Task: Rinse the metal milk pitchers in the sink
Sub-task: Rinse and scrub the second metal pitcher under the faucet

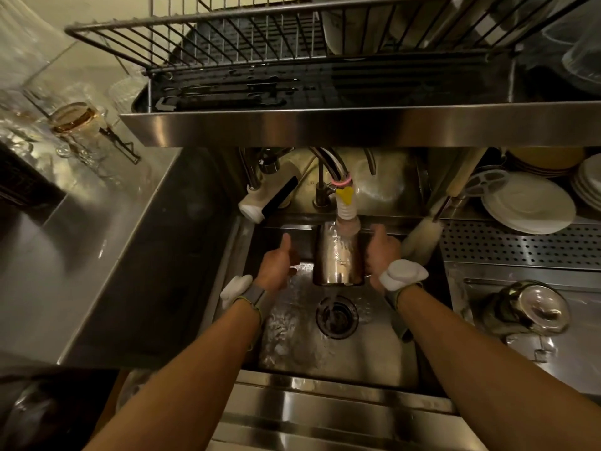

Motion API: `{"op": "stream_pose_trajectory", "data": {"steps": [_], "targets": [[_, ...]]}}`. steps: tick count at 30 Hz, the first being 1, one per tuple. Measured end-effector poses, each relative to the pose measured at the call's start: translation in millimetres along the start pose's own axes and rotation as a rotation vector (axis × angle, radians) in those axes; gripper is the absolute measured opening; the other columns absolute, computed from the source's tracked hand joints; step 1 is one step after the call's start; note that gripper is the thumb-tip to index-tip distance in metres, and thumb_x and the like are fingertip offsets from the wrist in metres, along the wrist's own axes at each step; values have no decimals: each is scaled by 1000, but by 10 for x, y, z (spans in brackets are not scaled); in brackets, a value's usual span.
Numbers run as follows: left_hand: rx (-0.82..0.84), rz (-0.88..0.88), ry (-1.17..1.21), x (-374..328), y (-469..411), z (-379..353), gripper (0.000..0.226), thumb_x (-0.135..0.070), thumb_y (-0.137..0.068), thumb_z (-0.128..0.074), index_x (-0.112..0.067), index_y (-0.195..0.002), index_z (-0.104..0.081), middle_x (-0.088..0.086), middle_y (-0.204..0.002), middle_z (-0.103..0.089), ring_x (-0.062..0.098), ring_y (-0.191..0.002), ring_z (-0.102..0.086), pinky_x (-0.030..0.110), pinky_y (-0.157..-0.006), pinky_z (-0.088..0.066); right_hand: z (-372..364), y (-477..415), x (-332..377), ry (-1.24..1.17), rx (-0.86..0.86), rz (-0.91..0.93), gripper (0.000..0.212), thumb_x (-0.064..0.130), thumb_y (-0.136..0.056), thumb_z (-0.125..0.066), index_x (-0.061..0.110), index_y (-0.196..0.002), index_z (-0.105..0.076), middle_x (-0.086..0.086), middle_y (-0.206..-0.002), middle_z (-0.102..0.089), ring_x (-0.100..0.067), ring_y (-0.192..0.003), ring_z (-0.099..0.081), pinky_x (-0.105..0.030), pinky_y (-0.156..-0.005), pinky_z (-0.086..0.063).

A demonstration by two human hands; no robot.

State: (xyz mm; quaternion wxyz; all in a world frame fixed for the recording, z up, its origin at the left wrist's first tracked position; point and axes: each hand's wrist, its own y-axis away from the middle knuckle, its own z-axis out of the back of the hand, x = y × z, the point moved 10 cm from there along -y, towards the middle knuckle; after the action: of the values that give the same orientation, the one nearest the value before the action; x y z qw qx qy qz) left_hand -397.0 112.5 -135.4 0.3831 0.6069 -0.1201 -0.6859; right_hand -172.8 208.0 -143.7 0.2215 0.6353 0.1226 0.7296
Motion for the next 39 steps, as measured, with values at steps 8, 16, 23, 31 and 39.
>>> {"op": "stream_pose_trajectory", "data": {"steps": [8,16,23,31,39], "targets": [[1,-7,-59,-41,-20,-9,66,-62,-93,-22,-16,-125,-57,5,-122,-64,24,-105,-61,42,-93,-43,208,-141,123,-11,-70,53,42,37,-95,-37,9,-68,-50,-14,-78,-52,-28,-77,-49,-38,-70,-36],[34,-32,-100,-92,23,-131,65,-62,-94,-20,-17,-119,-60,6,-121,-65,23,-102,-62,31,-71,-39,317,-185,75,-45,-124,41,37,38,-96,-35,22,-65,-45,-9,-77,-50,-26,-84,-48,-38,-77,-40],[22,-32,-96,-45,-59,-104,68,-62,-94,-20,-15,-122,-61,7,-118,-66,23,-102,-61,37,-82,-40,298,-139,86,-20,-130,15,43,42,-91,-39,16,-59,-51,-1,-61,-49,-20,-58,-46,-31,-59,-34],[2,-35,-81,-27,-75,-80,64,-60,-94,-22,-15,-119,-61,8,-118,-67,22,-94,-60,32,-74,-39,229,-92,-121,-39,-64,-47,38,39,-88,-44,16,-58,-49,-8,-68,-52,-29,-68,-50,-41,-72,-41],[9,-51,-88,-17,-65,-22,61,-59,-95,-22,-16,-113,-61,9,-115,-67,22,-93,-59,38,-86,-42,157,-47,-208,14,-82,-118,44,39,-95,-39,11,-62,-48,-15,-87,-54,-30,-79,-50,-41,-75,-42]]}}
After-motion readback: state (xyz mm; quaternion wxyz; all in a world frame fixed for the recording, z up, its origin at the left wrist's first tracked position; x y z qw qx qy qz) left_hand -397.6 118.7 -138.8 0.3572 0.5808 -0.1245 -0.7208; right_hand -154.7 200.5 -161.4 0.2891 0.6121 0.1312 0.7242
